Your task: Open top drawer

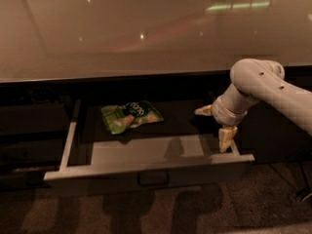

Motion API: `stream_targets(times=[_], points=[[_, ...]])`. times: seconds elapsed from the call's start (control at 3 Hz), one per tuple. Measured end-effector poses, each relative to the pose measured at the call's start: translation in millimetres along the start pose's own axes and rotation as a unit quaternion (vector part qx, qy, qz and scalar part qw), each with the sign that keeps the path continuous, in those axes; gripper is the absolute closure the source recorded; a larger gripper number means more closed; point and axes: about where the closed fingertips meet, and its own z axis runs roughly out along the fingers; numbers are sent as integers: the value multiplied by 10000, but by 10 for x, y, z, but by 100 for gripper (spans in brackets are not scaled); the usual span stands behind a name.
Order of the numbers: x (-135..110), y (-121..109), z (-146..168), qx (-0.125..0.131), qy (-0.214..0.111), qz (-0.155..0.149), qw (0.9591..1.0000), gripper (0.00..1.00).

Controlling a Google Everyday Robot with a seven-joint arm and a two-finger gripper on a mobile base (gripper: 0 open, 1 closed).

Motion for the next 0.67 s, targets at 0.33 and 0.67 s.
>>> stream_targets(times=[0.33,0.67], points=[[-60,302,33,-53,-18,231,9997,0],[-104,472,31,-63,6,381,9993,0]])
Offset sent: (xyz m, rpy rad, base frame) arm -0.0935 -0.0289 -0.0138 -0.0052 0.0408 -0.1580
